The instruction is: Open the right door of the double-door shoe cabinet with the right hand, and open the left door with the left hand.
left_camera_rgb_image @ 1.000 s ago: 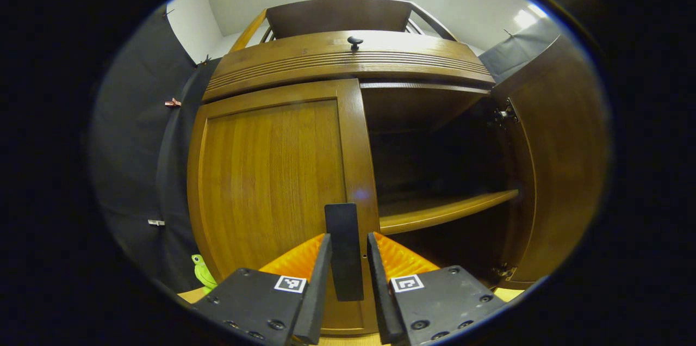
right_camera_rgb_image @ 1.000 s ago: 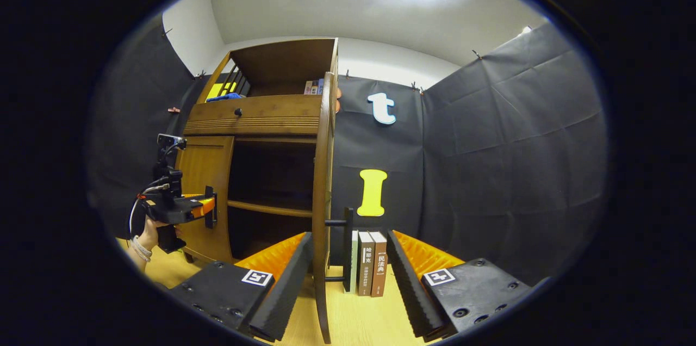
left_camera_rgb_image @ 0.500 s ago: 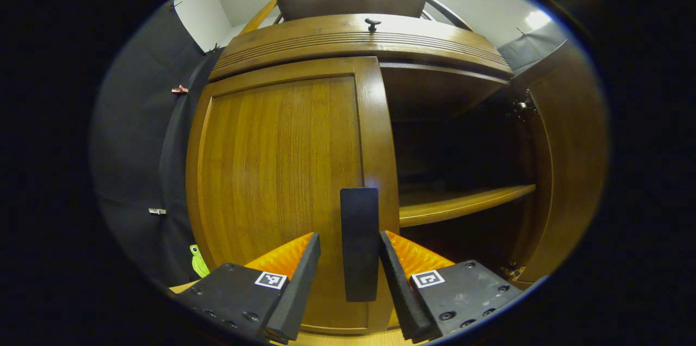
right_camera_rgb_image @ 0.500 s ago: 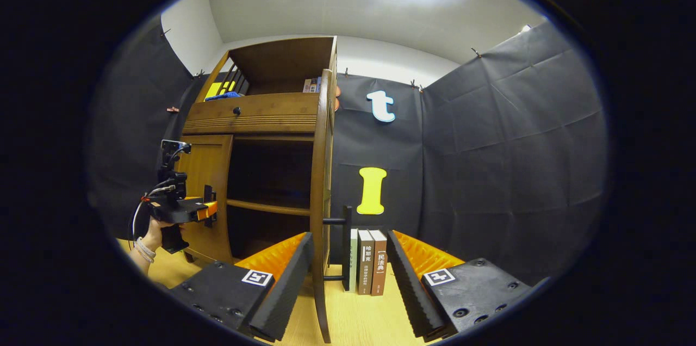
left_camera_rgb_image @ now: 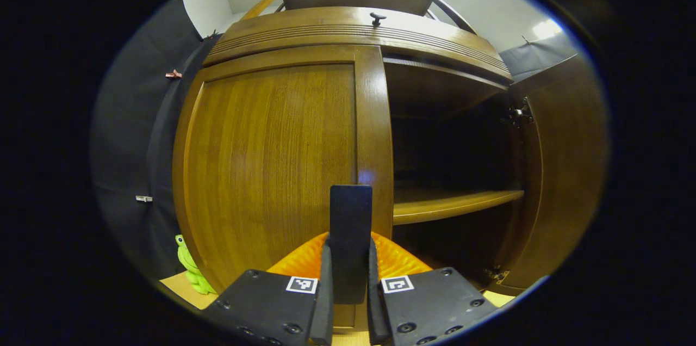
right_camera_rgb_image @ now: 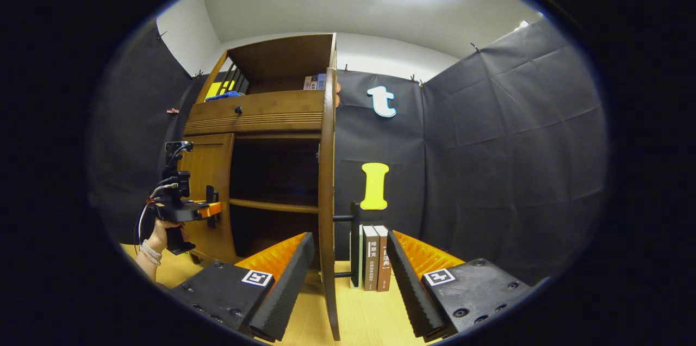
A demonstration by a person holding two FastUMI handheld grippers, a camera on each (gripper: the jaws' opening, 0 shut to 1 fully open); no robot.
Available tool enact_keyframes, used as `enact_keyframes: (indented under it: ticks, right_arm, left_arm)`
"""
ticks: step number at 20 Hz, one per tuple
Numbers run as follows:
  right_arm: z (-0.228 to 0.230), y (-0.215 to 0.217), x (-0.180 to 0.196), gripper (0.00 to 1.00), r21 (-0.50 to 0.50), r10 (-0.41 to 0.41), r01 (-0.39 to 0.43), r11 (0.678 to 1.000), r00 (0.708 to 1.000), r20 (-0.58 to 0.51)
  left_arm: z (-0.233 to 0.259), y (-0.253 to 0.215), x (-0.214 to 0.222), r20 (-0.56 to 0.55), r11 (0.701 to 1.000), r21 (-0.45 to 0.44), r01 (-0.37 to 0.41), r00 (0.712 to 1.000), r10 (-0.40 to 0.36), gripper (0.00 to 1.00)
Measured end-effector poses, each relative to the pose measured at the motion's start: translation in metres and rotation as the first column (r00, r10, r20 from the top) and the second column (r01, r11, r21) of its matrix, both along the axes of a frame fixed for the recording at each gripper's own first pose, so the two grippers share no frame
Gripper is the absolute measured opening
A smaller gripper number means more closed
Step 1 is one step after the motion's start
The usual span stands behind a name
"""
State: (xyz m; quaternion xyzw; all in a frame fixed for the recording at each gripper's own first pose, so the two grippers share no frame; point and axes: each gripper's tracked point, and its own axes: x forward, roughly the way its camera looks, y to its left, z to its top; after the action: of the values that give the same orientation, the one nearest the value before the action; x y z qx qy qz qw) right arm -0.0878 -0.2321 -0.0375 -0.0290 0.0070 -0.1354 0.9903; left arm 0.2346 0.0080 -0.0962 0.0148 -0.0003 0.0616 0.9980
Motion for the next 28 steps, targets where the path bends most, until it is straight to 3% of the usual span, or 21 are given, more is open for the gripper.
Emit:
enact_keyframes:
  ticks: [11, 28]
  right_arm:
    - [-0.005, 0.049, 0.007, 0.85, -0.009, 0.076, -0.077, 0.997, 0.996, -0.041]
    - [0.006, 0.139, 0.028, 0.86, -0.02, 0.257, -0.257, 0.966, 0.966, -0.005]
  left_arm:
    - [0.006, 0.006, -0.068, -0.016, 0.996, -0.038, 0.083, 0.996, -0.083, 0.28]
    - [0.018, 0.055, -0.167, -0.06, 0.999, -0.024, 0.046, 0.997, -0.048, 0.27]
